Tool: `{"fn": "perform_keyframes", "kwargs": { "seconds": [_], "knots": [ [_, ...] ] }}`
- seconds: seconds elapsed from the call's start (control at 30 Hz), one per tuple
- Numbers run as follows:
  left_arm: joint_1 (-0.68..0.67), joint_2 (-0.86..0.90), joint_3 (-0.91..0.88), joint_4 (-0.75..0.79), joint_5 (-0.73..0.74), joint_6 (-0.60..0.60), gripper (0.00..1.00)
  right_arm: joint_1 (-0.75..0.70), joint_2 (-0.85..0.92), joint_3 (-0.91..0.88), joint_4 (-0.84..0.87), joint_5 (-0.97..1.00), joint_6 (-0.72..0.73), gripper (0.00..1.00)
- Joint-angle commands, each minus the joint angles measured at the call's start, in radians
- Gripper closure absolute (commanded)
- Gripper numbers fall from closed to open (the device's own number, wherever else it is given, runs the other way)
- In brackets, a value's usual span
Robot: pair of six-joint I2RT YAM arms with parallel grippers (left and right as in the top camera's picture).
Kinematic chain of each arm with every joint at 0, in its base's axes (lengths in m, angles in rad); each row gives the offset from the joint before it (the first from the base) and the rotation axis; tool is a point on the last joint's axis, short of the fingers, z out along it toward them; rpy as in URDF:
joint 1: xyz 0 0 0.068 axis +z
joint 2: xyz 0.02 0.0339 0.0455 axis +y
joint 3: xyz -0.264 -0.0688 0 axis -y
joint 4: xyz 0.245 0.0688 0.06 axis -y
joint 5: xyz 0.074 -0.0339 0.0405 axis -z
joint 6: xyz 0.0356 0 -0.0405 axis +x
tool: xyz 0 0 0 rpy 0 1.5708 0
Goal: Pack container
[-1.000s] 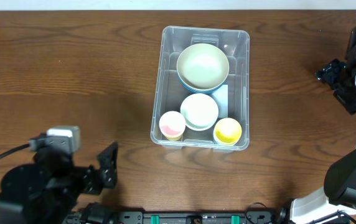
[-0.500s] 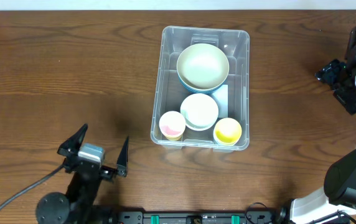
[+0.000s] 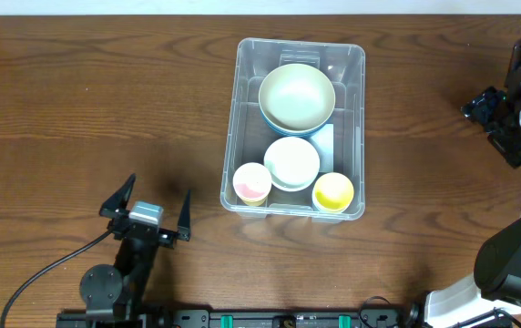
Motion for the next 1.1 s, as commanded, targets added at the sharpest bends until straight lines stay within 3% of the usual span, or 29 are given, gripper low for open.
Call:
{"fn": "perform_keyframes", "kwargs": {
  "seconds": [0.0,0.13,0.37,1.07],
  "knots": [
    [0.008,-0.009,-0.067,0.048,0.006,0.031,0.02,-0.003,-0.005,0.001,0.001,0.02,0.013,0.01],
    [0.008,-0.009,-0.152,0.128,0.006,0.031,0.02,-0.003,-0.005,0.001,0.001,0.02,0.013,0.01],
    [0.008,-0.009,-0.15,0.015,0.002,0.03,0.02,-0.003,-0.005,0.001,0.001,0.02,0.013,0.01],
    [0.008,-0.006,-0.15,0.021,0.002,0.03,0.02,-0.003,-0.005,0.001,0.001,0.02,0.013,0.01]
  ]
}}
